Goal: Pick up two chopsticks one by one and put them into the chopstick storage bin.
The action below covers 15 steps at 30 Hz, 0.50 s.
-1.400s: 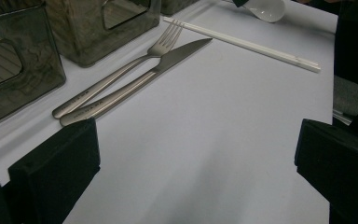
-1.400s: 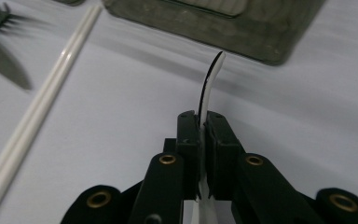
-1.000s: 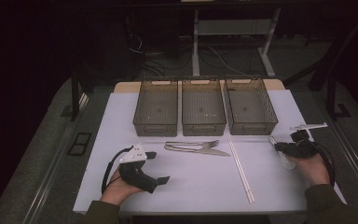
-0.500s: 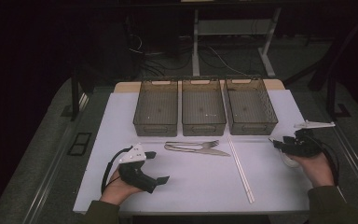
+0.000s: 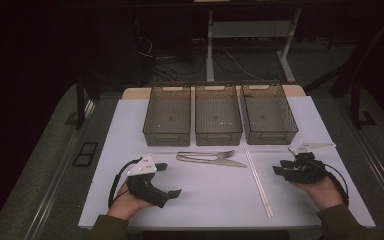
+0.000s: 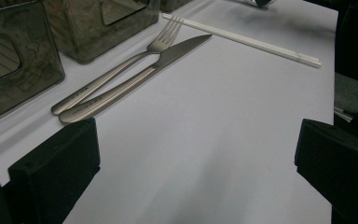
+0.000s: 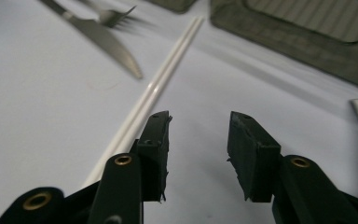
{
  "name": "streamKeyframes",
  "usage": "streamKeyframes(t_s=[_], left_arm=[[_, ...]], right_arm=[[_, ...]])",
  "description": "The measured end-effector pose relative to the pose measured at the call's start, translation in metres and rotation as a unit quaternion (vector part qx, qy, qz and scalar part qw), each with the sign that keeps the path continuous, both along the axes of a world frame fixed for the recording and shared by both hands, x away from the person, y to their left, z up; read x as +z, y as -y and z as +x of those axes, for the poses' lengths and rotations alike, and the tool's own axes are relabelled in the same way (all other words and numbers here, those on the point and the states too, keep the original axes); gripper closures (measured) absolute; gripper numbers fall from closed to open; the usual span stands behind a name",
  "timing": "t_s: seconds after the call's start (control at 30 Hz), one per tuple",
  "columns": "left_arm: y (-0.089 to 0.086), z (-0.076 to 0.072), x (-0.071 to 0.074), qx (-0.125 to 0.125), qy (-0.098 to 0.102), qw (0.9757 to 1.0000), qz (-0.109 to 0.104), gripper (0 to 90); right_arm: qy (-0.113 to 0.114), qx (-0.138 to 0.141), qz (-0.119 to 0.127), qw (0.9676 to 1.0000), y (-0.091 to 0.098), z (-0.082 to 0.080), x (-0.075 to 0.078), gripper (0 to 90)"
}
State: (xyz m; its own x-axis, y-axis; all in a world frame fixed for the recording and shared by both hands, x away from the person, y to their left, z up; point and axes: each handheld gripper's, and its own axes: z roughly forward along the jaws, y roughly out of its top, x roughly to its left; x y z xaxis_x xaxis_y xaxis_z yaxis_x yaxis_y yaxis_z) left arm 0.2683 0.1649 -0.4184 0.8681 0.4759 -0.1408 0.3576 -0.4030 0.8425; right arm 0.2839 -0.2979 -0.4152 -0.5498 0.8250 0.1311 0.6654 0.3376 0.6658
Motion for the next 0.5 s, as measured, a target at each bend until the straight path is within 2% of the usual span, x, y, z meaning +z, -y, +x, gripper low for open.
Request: streamKeyframes(t_s=[0.17,0.5], left_arm=[[0.0,-0.001,-0.001,0.0,0.001,1.0,0.001,0.0],[0.0,-0.001,-0.001,-0.002,0.0,1.0,0.003,0.0]], right_arm=[[-0.004,0.026,0.006,0.9996,-0.018,-0.014,-0.005,63.0],[-0.023,0.052,-0.001,0.9984,-0.033,-0.029,-0.014,68.3]])
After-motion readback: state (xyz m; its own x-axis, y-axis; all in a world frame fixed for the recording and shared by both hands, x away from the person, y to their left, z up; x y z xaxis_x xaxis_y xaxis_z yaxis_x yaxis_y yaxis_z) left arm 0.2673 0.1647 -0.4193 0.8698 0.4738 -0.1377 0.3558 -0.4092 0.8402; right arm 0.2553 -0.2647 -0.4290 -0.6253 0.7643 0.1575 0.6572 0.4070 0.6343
